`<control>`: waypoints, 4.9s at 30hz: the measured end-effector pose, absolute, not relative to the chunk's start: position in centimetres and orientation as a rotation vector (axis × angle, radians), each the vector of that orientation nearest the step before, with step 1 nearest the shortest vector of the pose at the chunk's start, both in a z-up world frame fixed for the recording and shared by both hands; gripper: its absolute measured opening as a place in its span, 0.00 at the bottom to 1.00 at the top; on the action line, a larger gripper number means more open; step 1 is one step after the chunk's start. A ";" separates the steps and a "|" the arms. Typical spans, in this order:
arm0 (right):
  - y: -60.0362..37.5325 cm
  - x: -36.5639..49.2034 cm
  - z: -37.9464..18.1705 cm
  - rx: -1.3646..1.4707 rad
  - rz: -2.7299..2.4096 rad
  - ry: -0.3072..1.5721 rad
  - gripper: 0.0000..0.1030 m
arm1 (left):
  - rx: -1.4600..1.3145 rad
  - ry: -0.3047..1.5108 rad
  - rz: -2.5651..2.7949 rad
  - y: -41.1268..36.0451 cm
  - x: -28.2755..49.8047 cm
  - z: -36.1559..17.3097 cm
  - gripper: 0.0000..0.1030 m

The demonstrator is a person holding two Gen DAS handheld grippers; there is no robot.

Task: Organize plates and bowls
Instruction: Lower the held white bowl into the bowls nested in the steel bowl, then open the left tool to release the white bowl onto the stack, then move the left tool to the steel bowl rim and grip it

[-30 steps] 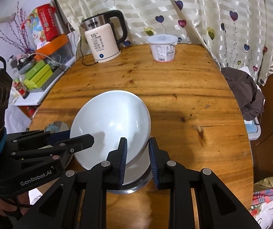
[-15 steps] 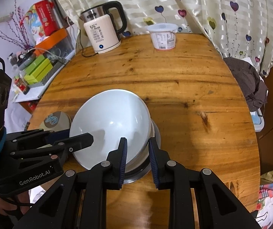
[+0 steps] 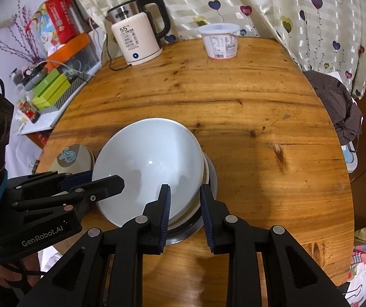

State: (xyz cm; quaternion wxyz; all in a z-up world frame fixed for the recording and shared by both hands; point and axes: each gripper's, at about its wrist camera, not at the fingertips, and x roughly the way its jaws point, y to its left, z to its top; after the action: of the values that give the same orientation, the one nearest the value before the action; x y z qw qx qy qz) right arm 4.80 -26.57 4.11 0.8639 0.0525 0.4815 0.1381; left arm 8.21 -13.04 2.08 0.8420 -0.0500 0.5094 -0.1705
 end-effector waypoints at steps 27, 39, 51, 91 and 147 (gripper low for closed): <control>-27.0 4.8 4.2 0.141 0.308 0.988 0.24 | -0.138 1.024 -0.389 -12.4 8.0 2.1 0.27; -27.4 4.6 4.6 0.153 0.319 0.970 0.24 | -0.147 0.992 -0.380 -11.7 8.0 2.4 0.29; -27.6 4.5 4.8 0.160 0.324 0.964 0.24 | -0.140 0.978 -0.380 -11.8 7.6 2.6 0.29; -27.5 2.1 6.6 0.015 0.261 0.845 0.47 | -0.166 0.956 -0.403 -11.4 6.2 2.4 0.37; -28.9 -0.6 6.0 0.096 0.388 0.825 0.52 | -0.017 0.842 -0.213 -9.5 1.6 2.9 0.38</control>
State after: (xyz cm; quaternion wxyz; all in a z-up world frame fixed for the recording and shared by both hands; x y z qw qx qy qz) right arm -0.64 -28.93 5.97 0.8968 0.0464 0.3981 0.1875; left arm 1.64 -9.47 2.91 0.9072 -0.0081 0.4077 -0.1031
